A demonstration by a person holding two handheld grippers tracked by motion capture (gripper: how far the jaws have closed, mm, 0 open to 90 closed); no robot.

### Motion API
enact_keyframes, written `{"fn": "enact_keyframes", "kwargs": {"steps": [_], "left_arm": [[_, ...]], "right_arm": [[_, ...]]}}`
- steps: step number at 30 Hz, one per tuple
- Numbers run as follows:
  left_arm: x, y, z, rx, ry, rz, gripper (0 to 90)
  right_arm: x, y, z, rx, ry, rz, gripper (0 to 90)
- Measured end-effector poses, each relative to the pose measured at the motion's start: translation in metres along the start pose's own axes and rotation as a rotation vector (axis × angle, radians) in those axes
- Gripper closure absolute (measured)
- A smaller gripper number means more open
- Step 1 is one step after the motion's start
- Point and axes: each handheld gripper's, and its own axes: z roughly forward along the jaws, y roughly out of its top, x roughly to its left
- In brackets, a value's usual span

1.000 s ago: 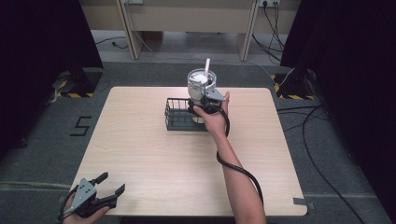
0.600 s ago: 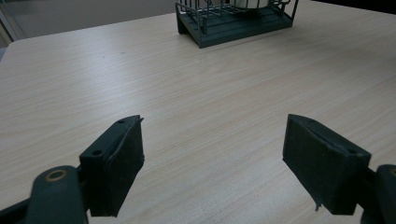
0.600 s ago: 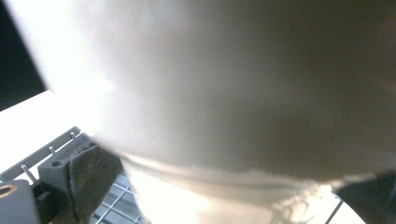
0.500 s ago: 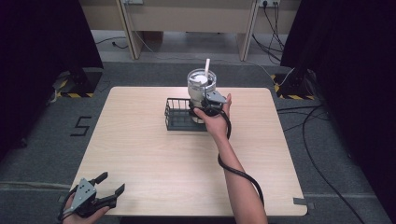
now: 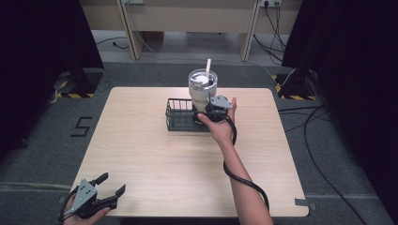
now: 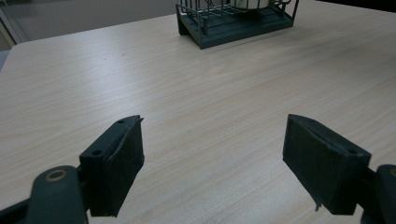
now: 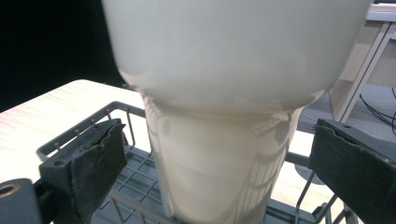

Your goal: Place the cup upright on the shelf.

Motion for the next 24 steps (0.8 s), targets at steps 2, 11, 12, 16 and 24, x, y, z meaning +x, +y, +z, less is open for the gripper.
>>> {"fn": "enact_keyframes", "kwargs": {"steps": [2, 11, 12, 16, 24], "left_arm": [[0.000, 0.000, 0.000, 0.000, 0.001, 0.000, 19.7], [0.000, 0.000, 0.000, -0.001, 0.005, 0.005, 19.7], [0.000, 0.000, 0.000, 0.000, 0.005, 0.006, 19.6], [0.000, 0.000, 0.000, 0.000, 0.007, 0.007, 19.7], [-0.001, 0.000, 0.001, 0.000, 0.007, 0.008, 19.7]], "right_arm": [[0.000, 0.000, -0.002, 0.001, 0.002, 0.002, 4.2], [-0.002, -0.001, -0.023, -0.012, 0.000, 0.003, 4.4], [-0.002, -0.001, -0.026, -0.015, -0.002, -0.001, 4.5], [-0.004, -0.002, -0.035, -0.018, -0.003, 0.004, 4.8], [-0.007, -0.006, -0.054, -0.016, -0.004, 0.010, 5.0]]}}
